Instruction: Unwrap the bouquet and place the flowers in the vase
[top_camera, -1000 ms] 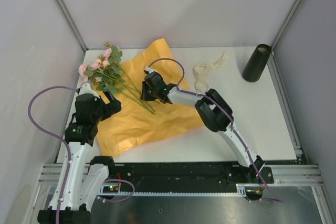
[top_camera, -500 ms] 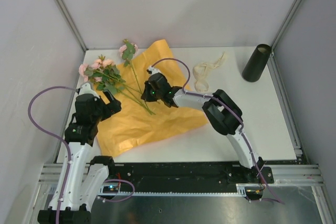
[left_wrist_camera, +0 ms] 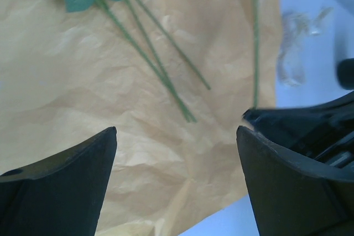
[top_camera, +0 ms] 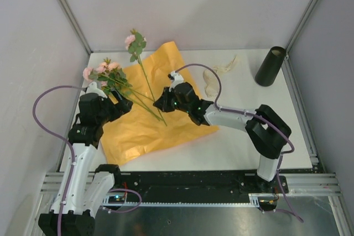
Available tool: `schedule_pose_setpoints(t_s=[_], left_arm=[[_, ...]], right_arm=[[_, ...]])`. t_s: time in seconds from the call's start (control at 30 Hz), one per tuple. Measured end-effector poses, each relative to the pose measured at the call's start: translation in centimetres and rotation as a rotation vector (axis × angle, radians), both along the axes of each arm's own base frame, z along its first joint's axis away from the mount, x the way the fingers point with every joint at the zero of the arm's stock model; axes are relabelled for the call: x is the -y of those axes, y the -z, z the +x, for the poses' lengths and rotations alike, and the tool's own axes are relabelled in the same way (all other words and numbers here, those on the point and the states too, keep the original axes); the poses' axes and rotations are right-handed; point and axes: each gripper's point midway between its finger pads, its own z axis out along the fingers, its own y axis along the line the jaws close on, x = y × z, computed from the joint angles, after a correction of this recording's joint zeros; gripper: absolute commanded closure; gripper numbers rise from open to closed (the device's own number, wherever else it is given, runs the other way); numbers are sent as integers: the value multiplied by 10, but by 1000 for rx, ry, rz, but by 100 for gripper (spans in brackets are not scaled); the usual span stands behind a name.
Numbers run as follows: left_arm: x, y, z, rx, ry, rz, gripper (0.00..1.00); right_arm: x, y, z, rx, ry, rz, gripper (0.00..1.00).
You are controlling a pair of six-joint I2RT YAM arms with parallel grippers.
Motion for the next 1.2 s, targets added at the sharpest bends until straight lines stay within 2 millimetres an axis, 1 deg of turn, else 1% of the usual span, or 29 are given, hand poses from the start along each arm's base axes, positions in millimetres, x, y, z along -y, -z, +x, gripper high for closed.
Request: schedule_pose_setpoints(t_s=[0.17,0.2,0.27,0.33,0.43,0.53,0.6,0.67,0.73,0.8,0.87,0.9,0.97,1.1,1.2], left_arm=[[22,-17,17,61,67,-119,8],[28,-20,22,75,88,-148,9],[36,-23,28,89,116,-186,9],[42,-22,32,92,137,-217,10],[50,-17,33,78,156,-250,12],[54,-16,32,73,167,-269,14],[56,-17,32,78,169,-282,21],[56,-15,32,75,166,-290,34],[57,-11,30,68,162,-301,51],[58,-9,28,62,161,-309,72],[59,-9,27,63,165,-314,90],[59,-11,26,67,170,-316,95],[62,-14,24,77,184,-323,99],[70,-19,20,96,243,-314,100],[77,-18,15,106,306,-282,100]], right_arm=[[4,5,-47,10,-67,15,100],[2,5,-58,13,-87,18,100],[0,5,-76,20,-117,27,100],[-5,2,-92,34,-145,41,100],[-13,-8,-110,70,-172,60,100],[-19,-17,-120,106,-181,76,100],[-22,-23,-126,131,-182,85,100],[-23,-26,-129,152,-179,85,100],[-23,-28,-130,166,-175,85,100],[-23,-28,-130,174,-169,81,100],[-22,-27,-128,179,-161,75,97],[-22,-27,-128,180,-160,73,94],[-21,-25,-128,177,-161,67,86],[-19,-22,-129,171,-170,51,63],[-8,-26,-124,162,-153,38,50]])
